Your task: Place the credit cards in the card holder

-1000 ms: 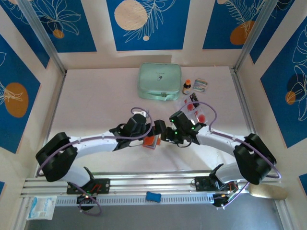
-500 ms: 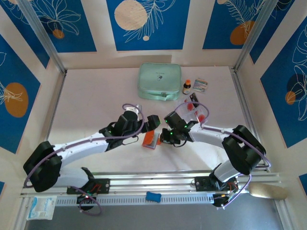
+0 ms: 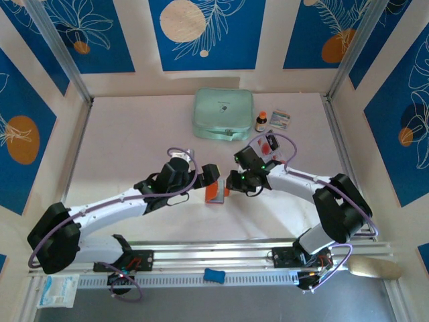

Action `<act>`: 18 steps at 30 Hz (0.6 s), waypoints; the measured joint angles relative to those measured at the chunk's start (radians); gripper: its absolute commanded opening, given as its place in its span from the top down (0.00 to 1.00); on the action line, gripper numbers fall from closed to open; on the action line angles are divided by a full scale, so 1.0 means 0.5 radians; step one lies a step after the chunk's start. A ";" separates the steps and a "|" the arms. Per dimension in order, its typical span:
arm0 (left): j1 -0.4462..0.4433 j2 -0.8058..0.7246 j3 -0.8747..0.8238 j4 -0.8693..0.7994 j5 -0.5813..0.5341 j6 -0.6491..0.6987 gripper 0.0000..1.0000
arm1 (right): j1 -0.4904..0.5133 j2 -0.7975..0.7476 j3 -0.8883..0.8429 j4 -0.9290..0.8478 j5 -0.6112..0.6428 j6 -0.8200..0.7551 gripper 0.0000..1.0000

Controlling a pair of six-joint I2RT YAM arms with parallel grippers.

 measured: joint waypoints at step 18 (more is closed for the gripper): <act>0.307 -0.142 0.000 -0.505 -0.313 0.249 0.00 | 0.301 -0.153 0.136 -0.021 0.023 0.122 0.93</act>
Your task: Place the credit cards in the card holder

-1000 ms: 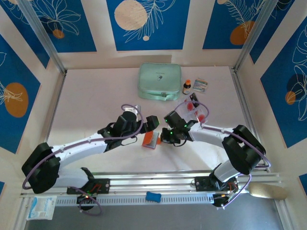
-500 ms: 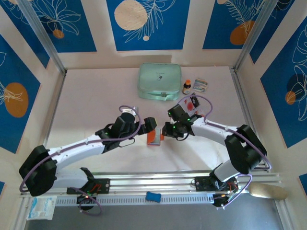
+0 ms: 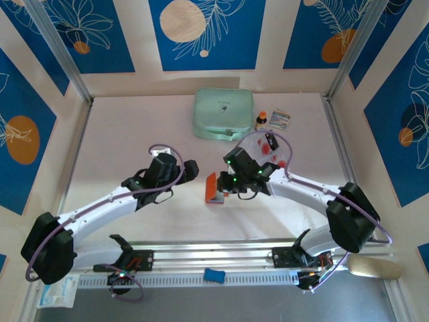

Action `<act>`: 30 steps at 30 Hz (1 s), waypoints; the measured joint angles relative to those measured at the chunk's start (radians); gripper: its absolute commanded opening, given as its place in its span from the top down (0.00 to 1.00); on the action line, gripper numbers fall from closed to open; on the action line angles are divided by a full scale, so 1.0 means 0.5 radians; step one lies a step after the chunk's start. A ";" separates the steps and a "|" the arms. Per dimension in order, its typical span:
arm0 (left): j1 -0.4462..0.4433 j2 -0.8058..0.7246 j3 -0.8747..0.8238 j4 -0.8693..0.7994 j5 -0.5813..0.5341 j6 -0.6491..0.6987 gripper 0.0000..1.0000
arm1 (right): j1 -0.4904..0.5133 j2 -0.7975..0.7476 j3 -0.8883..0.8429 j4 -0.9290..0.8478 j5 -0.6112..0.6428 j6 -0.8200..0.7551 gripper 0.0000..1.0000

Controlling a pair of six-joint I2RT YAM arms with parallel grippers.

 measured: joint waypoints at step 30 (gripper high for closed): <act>-0.037 0.608 0.244 -0.171 0.354 0.621 0.00 | 0.048 0.186 -0.266 0.190 0.104 0.175 1.00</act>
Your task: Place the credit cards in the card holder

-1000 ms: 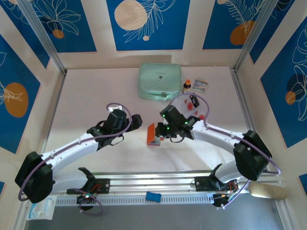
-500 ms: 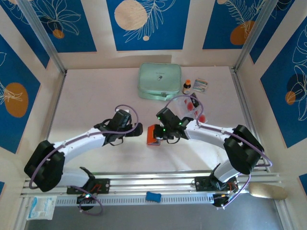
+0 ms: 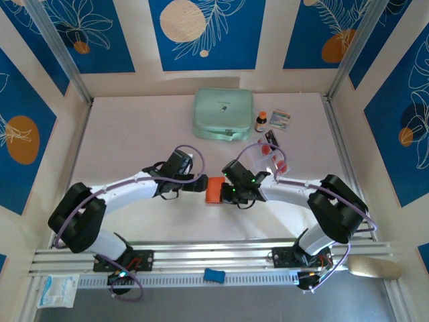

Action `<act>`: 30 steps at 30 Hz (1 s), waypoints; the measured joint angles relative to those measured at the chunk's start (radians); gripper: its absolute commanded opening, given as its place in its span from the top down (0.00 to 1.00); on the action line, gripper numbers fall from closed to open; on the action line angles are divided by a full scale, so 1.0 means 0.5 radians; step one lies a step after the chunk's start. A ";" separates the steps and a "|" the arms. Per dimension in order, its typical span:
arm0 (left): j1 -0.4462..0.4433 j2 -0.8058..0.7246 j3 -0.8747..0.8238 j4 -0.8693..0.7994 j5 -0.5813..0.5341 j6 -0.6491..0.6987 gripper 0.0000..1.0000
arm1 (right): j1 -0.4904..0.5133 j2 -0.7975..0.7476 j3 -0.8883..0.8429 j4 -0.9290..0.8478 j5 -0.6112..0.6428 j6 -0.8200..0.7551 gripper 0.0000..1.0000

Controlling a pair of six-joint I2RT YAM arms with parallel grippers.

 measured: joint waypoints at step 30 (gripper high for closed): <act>-0.203 0.383 0.150 -0.005 -0.140 0.144 0.00 | -0.131 -0.168 0.011 -0.124 0.000 -0.035 1.00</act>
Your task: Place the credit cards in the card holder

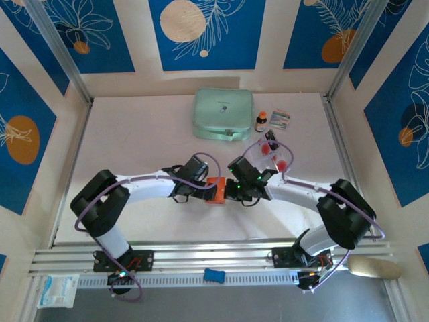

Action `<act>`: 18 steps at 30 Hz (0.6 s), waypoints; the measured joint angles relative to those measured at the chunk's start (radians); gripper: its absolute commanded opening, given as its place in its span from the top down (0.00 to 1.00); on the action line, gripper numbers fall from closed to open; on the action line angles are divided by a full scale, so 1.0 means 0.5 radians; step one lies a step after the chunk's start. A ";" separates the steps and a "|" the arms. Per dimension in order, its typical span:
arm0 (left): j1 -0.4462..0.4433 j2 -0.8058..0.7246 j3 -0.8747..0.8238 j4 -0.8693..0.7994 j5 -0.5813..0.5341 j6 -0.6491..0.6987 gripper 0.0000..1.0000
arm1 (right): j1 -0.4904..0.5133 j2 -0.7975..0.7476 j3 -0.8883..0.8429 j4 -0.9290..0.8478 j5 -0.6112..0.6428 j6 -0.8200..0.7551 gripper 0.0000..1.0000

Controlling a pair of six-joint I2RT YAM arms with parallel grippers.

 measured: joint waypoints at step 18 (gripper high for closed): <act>-0.025 0.022 0.026 -0.031 -0.075 0.010 0.00 | -0.167 0.206 0.217 -0.169 -0.044 -0.166 0.79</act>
